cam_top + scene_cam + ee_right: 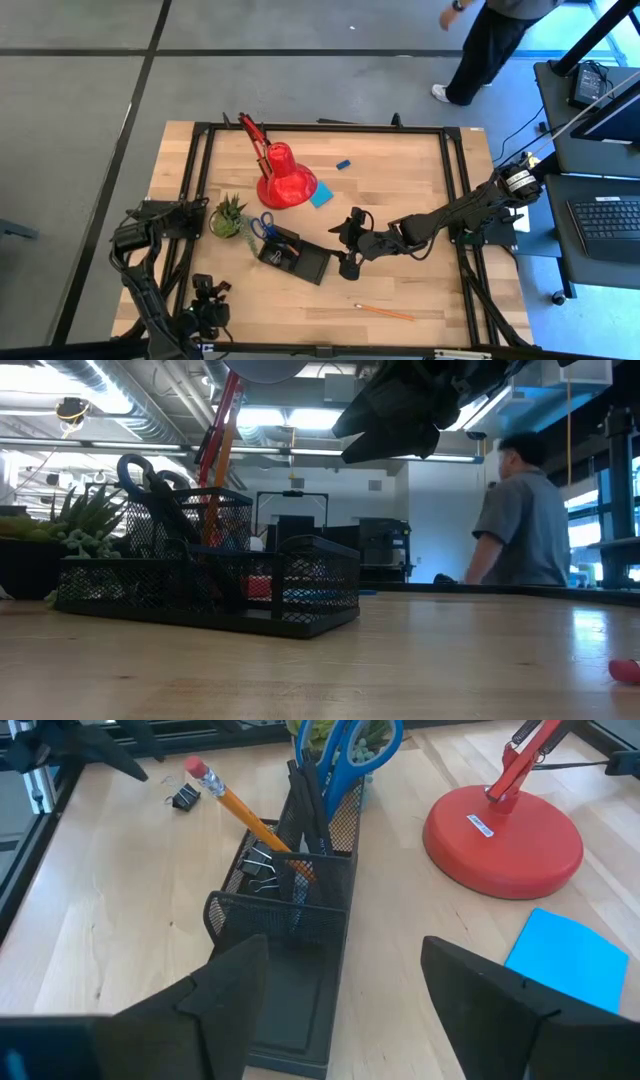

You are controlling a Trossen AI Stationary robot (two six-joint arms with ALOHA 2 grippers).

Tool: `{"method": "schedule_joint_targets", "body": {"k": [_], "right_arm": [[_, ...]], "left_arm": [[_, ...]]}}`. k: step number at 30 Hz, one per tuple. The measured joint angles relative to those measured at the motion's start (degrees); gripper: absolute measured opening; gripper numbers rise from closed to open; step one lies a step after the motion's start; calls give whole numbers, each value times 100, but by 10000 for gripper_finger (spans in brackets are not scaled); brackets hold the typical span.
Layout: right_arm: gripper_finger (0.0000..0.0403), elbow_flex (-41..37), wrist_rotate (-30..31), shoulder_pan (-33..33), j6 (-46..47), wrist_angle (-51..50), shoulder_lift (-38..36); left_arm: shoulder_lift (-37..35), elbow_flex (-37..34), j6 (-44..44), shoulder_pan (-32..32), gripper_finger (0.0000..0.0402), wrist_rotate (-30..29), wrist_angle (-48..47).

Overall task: Pick and place office supplies into organizer
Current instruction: Put the black binder clip into the desk organizer

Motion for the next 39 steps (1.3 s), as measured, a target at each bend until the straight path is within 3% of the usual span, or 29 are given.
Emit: {"method": "schedule_joint_targets", "body": {"k": [8,30,39], "right_arm": [[267,0,1,0,0,0,0],[267,0,1,0,-20,1,0],[267,0,2,0,-19,0,0]], "left_arm": [[0,-213,14,-13,123,470,357],[0,-416,-37,-11,109,340,400],[0,-816,-41,-11,115,672,874]]}}
